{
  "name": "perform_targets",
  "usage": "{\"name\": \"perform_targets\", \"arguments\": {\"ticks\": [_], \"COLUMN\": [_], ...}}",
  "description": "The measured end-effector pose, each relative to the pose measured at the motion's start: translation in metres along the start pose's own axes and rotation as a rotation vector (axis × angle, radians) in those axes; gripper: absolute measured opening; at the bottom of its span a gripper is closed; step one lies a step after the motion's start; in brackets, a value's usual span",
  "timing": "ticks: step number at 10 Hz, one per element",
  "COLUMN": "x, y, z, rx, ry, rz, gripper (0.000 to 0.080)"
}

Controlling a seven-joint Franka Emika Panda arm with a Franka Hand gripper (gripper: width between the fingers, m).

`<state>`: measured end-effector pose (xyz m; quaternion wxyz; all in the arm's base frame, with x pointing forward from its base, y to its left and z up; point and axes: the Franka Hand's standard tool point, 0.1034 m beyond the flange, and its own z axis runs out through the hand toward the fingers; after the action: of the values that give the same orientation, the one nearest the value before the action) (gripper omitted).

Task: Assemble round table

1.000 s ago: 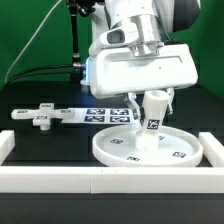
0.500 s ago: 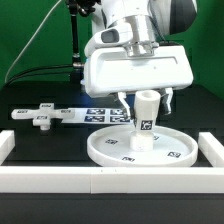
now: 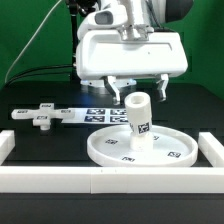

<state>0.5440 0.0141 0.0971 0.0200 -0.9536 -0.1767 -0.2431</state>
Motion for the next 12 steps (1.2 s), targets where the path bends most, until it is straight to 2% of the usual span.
{"name": "perform_targets", "arguments": {"ticks": [1,3,8,9,10,12], "x": [0.003,0.013,0.012,0.009,-0.003,0.002], "y": [0.006,0.006,0.006,0.008,0.015,0.023], "z": [-0.005,-0.011,-0.009,-0.009,-0.007,-0.017], "rx": [-0.007,-0.009,-0.007,-0.012,-0.022,-0.041], "ry": [-0.003,0.003,0.001,0.002,-0.006,0.005], "rz": [0.0,-0.003,-0.001,-0.009,0.005,0.009], "gripper": [0.0649,0.0649,0.0649,0.0649,0.0649,0.0649]}}
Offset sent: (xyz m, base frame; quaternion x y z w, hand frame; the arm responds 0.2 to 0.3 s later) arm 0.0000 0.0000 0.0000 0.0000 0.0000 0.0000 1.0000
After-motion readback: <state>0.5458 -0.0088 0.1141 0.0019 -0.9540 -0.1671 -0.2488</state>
